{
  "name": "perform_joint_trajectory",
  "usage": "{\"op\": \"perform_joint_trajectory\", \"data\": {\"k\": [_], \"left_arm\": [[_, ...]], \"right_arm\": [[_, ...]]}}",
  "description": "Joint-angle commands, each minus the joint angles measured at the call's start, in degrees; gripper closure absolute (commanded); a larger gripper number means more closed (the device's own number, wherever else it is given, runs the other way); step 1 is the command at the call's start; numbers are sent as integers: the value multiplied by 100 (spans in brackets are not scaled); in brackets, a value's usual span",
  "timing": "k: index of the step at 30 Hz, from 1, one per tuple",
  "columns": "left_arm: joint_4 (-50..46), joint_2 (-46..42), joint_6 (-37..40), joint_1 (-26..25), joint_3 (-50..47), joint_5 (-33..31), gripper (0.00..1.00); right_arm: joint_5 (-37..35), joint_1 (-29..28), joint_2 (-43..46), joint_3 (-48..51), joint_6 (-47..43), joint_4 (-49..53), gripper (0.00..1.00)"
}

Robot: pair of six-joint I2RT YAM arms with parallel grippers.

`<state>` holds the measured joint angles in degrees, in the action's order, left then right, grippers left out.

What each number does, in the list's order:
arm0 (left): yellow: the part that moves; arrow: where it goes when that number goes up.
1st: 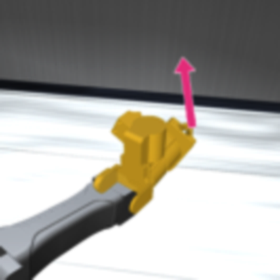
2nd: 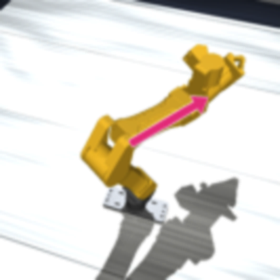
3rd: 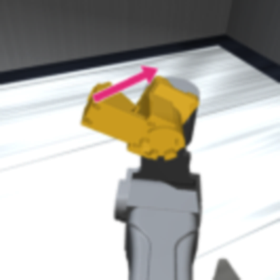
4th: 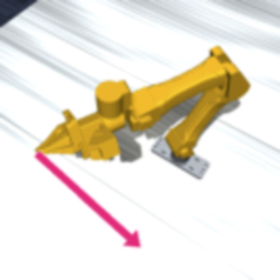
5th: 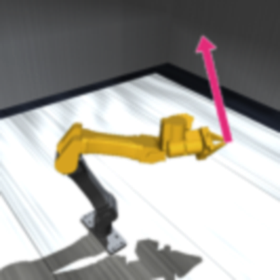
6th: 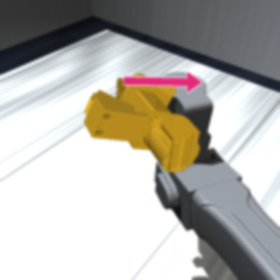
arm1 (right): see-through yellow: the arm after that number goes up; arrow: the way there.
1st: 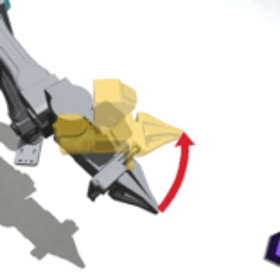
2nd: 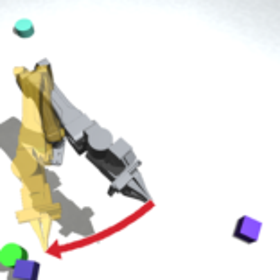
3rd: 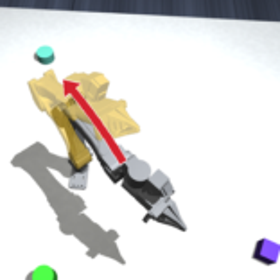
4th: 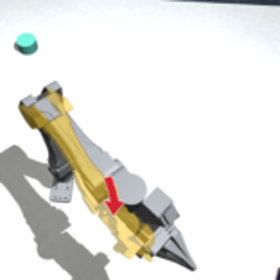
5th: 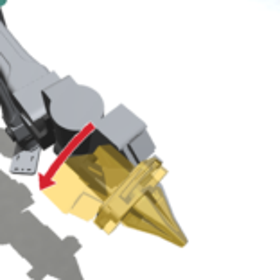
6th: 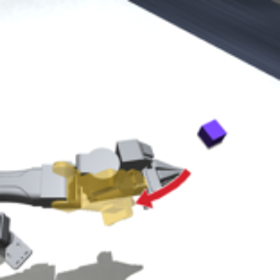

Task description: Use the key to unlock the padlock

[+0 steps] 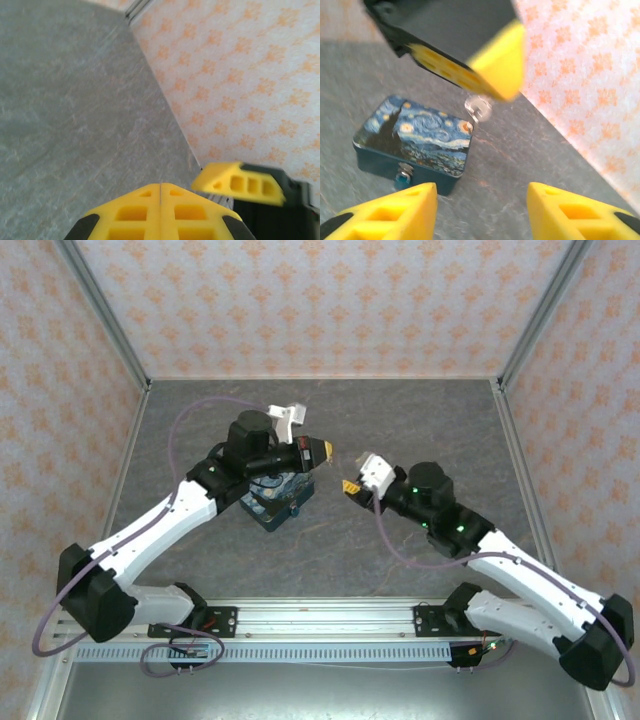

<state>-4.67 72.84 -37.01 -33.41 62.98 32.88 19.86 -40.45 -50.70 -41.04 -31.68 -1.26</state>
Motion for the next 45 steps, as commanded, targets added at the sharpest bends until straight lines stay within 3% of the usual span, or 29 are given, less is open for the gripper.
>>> {"op": "perform_joint_trajectory", "data": {"k": [1,7,14,18,24,45], "left_arm": [[601,-268,436,-36,-179,-160,100],[1426,-595,450,-34,-506,-80,100],[1963,-913,483,-39,-713,87,100],[1916,-949,495,-35,-673,139,100],[1978,-899,442,-43,-627,166,100],[1934,-882,426,-43,-610,170,100]], "right_arm": [[1733,564,217,373,1807,-1186,45],[2953,1192,-270,998,4656,-4372,37],[3366,1193,-1137,802,6573,-5989,35],[3704,1195,-1568,439,7238,-6322,34],[4072,1192,-1947,84,7581,-6298,36],[4311,978,-2228,-445,7179,-5325,59]]}}
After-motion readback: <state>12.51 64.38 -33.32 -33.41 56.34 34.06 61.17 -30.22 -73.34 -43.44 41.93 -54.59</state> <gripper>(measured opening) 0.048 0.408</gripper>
